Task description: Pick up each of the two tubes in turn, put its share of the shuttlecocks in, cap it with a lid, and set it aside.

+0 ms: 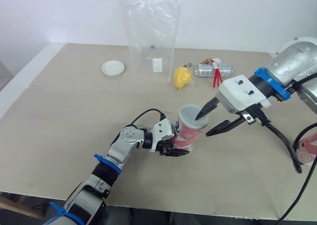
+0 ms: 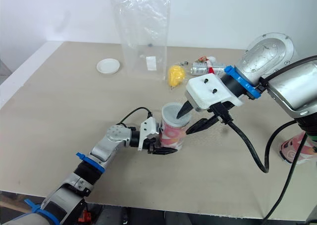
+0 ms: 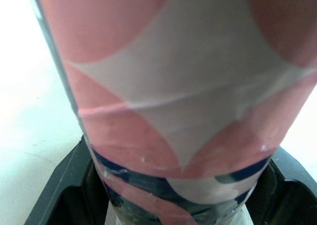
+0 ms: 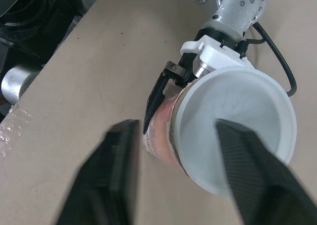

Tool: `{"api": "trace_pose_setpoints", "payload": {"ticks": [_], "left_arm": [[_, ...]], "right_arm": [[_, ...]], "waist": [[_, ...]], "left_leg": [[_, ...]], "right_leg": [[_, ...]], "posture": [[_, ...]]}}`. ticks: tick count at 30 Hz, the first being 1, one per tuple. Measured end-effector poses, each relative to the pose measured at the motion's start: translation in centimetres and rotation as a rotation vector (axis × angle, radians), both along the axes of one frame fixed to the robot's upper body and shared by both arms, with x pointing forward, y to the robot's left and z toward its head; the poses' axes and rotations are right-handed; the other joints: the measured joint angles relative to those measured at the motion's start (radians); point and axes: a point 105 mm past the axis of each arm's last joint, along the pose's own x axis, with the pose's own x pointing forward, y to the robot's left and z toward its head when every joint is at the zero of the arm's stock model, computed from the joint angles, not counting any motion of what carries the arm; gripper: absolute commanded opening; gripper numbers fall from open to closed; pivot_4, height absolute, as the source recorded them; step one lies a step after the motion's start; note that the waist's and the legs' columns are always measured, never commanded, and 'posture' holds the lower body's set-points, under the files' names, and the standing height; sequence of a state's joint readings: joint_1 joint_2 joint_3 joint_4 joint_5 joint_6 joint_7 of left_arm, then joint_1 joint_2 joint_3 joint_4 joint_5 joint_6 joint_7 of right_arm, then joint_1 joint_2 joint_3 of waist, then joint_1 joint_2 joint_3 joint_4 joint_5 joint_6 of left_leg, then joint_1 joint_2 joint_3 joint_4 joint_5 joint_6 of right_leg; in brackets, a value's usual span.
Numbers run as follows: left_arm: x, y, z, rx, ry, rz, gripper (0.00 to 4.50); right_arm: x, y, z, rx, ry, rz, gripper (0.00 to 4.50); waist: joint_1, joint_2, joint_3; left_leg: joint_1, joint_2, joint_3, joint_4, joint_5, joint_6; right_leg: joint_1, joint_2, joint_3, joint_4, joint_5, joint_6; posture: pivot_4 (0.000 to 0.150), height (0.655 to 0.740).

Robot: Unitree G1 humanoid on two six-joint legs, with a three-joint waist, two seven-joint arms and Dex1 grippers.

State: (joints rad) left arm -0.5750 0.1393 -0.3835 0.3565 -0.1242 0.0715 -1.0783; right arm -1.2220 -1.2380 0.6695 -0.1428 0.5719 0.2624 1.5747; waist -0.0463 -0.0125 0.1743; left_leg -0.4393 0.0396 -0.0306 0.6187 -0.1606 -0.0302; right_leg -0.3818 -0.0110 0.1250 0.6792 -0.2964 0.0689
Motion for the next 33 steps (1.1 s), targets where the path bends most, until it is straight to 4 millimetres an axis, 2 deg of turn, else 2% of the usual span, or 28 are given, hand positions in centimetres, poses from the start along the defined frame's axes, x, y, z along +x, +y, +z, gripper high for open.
{"api": "trace_pose_setpoints", "payload": {"ticks": [3, 6, 7, 8, 9, 11, 12, 13, 17, 20, 25, 33], "left_arm": [[-0.1, 0.0, 0.0, -0.001, 0.000, -0.001, 2.97], [-0.1, 0.1, 0.0, 0.000, -0.001, 0.002, 2.97], [-0.1, 0.1, 0.0, 0.001, 0.000, 0.003, 2.97], [-0.1, 0.1, 0.0, 0.001, 0.001, 0.003, 2.97], [-0.1, 0.1, -0.1, 0.004, 0.005, 0.003, 2.97], [-0.2, 0.2, -0.2, 0.005, 0.008, 0.003, 2.97], [-0.1, 0.3, -0.1, 0.006, 0.006, 0.003, 2.97], [-0.1, 0.3, 0.0, 0.005, 0.005, 0.003, 2.97], [-0.1, 0.4, 0.0, 0.009, 0.005, 0.002, 2.97], [0.0, 0.5, 0.0, 0.014, 0.006, 0.003, 2.97], [0.0, 0.5, -0.1, 0.017, 0.009, 0.002, 2.97], [0.0, 0.5, 0.0, 0.016, 0.011, -0.001, 2.97]], "right_arm": [[0.1, -0.1, 0.1, 0.037, 0.041, -0.040, 2.75], [0.7, 0.0, 1.9, 0.238, 0.175, -0.149, 2.75], [1.2, -0.1, 3.1, 0.372, 0.222, -0.205, 2.75], [1.3, -0.1, 3.3, 0.396, 0.230, -0.212, 2.75], [2.2, -0.6, 4.2, 0.576, 0.255, -0.283, 2.75], [3.1, -1.2, 3.5, 0.689, 0.288, -0.362, 2.75], [3.8, -1.5, 1.7, 0.765, 0.329, -0.446, 2.75], [3.9, -1.6, 1.1, 0.770, 0.341, -0.470, 2.75], [3.0, -1.6, -0.5, 0.791, 0.317, -0.510, 2.75], [2.7, -1.8, -0.9, 0.798, 0.281, -0.523, 2.04], [1.9, -1.5, -0.9, 0.789, 0.227, -0.496, 0.03], [1.4, -0.6, -1.3, 0.731, 0.199, -0.458, 0.03]], "waist": [[0.000, 0.000, 0.000], [0.000, 0.000, 0.000], [0.000, 0.000, 0.000], [0.000, 0.000, 0.000], [0.001, -0.004, -0.003], [0.001, -0.005, -0.003], [0.000, -0.004, -0.003], [-0.001, -0.002, -0.002], [-0.001, 0.000, -0.003], [-0.002, 0.000, -0.003], [-0.002, 0.000, -0.003], [-0.002, 0.000, -0.003]], "left_leg": [[0.000, 0.000, 0.000, 0.000, 0.000, 0.000], [0.000, 0.001, 0.000, 0.001, 0.000, 0.000], [0.000, 0.001, -0.001, 0.001, 0.000, 0.000], [0.000, 0.001, -0.001, 0.001, 0.000, 0.000], [0.001, 0.001, -0.003, 0.000, 0.000, 0.000], [0.001, 0.003, -0.004, 0.001, -0.001, 0.000], [0.001, 0.003, -0.003, 0.001, -0.001, 0.000], [0.001, 0.003, -0.003, 0.001, -0.001, 0.000], [0.001, 0.003, -0.004, 0.001, -0.001, 0.000], [0.001, 0.004, -0.003, 0.001, -0.001, 0.000], [0.002, 0.005, -0.003, 0.001, 0.000, 0.000], [0.002, 0.005, -0.003, 0.001, 0.000, 0.000]], "right_leg": [[0.000, 0.000, 0.000, 0.000, 0.001, -0.002], [0.000, 0.000, 0.000, 0.001, 0.002, -0.004], [0.001, 0.000, 0.000, 0.001, 0.002, -0.004], [0.001, 0.001, -0.001, 0.001, 0.002, -0.004], [0.002, 0.002, -0.002, 0.001, 0.002, -0.005], [0.004, 0.004, -0.002, 0.001, 0.001, -0.005], [0.003, 0.005, -0.001, 0.002, 0.001, -0.004], [0.003, 0.005, -0.001, 0.002, 0.001, -0.004], [0.002, 0.006, -0.001, 0.002, 0.000, -0.004], [0.002, 0.007, -0.001, 0.002, -0.001, 0.000], [0.003, 0.008, -0.001, 0.002, -0.001, 0.001], [0.003, 0.008, -0.001, 0.002, -0.001, 0.001]], "posture": [[0.150, 0.7400], [0.150, 0.7400], [0.150, 0.7400], [0.150, 0.7400], [0.150, 0.7400], [0.150, 0.7400], [0.150, 0.7400], [0.150, 0.7400], [0.150, 0.7400], [0.150, 0.7400], [0.150, 0.7400], [0.150, 0.7400]]}}
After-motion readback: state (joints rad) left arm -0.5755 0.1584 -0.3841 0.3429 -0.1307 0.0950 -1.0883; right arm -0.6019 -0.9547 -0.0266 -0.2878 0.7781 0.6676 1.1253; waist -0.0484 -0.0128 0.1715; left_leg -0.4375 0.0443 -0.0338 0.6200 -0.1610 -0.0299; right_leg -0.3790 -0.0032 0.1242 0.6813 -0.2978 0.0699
